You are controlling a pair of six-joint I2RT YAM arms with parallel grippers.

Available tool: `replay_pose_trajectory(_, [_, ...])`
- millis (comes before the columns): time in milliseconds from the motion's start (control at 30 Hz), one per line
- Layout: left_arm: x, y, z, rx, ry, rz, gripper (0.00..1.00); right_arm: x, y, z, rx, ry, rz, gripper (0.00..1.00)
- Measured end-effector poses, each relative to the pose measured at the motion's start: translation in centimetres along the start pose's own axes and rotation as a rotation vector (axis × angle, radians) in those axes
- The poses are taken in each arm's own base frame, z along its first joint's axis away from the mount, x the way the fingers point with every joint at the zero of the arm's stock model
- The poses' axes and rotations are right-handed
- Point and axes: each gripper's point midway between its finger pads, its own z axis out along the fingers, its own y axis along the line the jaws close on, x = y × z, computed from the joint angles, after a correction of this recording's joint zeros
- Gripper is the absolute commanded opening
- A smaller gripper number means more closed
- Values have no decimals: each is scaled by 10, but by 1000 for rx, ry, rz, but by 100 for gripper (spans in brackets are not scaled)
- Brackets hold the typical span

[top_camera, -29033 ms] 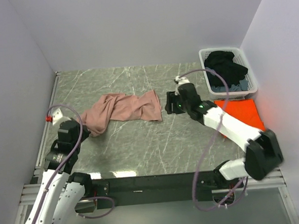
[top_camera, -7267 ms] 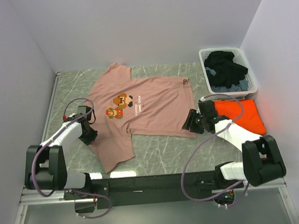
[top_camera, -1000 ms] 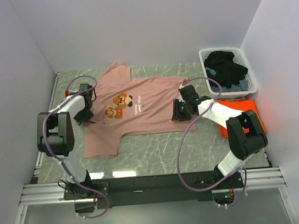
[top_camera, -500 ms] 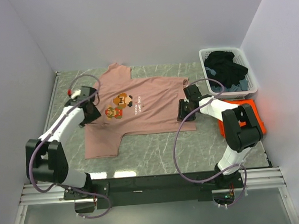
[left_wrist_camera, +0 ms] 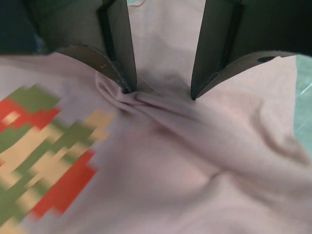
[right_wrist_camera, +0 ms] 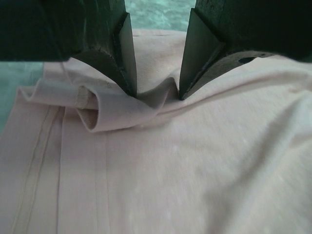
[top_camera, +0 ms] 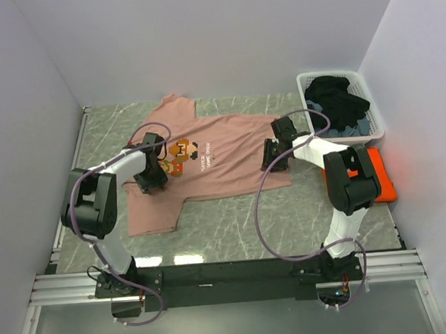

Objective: Fold and stack the t-shirts
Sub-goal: Fold the tshirt

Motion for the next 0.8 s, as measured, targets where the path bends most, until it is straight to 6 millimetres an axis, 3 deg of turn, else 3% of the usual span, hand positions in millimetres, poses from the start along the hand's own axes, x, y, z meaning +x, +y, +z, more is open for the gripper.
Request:
replay_pose_trajectory(200, [-33,-31,11,40,-21,-30,56,-27,2,10,-5,-13,39,47])
replay_pose_trajectory(400, [-66,-50,16,72,-51,-66,71,-34,0,10,-8,-15,49,49])
replay_pose_trajectory(567, [-66,-38,-7,81,-74,-83,77,-25,-3,-10,-7,-21,43,60])
replay_pose_trajectory(733, [-44,6,-62,104,-140,-137,73,-19,0,-55,-44,-99,37,70])
replay_pose_trajectory(800, [-33,21,-69,104,-160,-161,71,-12,0,-68,-57,-125,36,72])
